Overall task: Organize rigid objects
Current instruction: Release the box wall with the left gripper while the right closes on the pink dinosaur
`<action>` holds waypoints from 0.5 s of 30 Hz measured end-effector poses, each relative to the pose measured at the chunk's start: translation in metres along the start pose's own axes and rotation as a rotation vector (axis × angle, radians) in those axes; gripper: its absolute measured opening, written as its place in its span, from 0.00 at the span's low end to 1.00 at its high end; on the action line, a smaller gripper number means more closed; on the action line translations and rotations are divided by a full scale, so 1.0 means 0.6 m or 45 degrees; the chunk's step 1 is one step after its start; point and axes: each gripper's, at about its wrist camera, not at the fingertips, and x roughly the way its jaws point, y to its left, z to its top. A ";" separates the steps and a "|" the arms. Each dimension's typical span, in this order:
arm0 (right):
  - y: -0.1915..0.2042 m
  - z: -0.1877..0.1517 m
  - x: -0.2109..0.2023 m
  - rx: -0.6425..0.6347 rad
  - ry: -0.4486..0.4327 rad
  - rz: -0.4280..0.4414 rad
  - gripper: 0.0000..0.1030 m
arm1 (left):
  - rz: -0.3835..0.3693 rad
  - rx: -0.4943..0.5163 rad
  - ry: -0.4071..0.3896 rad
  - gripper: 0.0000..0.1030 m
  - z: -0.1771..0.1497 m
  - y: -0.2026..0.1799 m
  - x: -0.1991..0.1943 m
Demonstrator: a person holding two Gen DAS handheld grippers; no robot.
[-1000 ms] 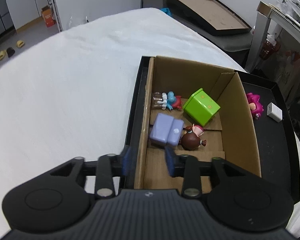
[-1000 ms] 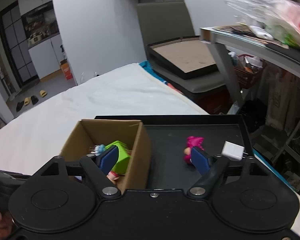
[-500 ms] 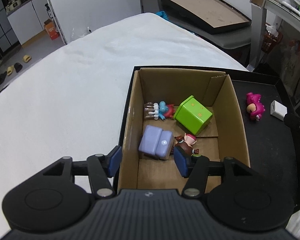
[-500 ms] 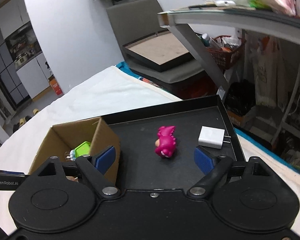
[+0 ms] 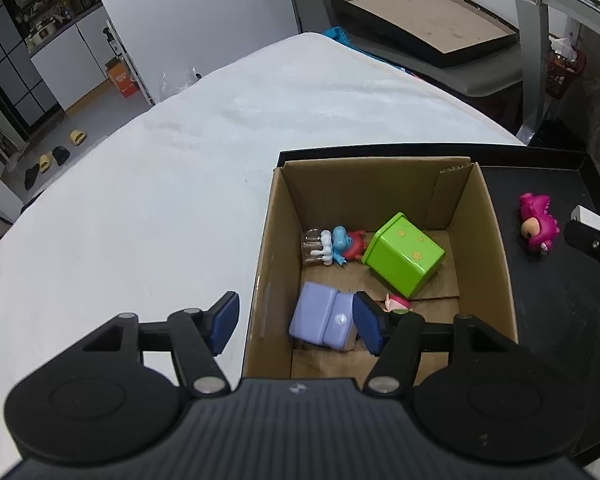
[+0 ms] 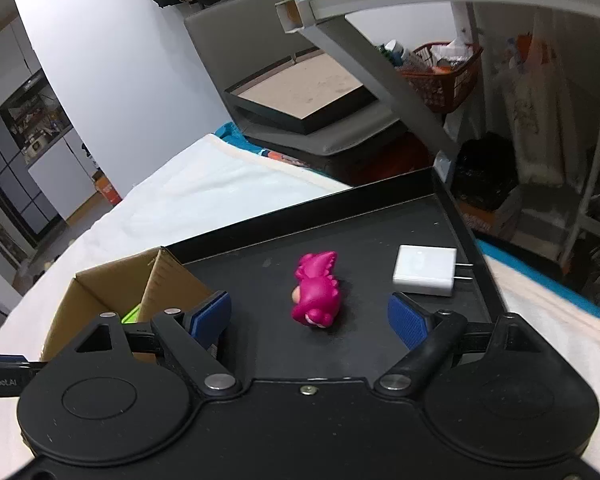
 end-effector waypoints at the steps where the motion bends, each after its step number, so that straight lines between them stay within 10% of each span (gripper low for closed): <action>1: 0.002 -0.001 0.005 -0.009 0.007 0.001 0.83 | 0.002 -0.003 0.002 0.59 0.002 -0.001 0.003; 15: -0.024 0.002 0.068 0.032 0.063 -0.046 0.82 | 0.072 0.003 0.042 0.60 0.022 -0.016 0.044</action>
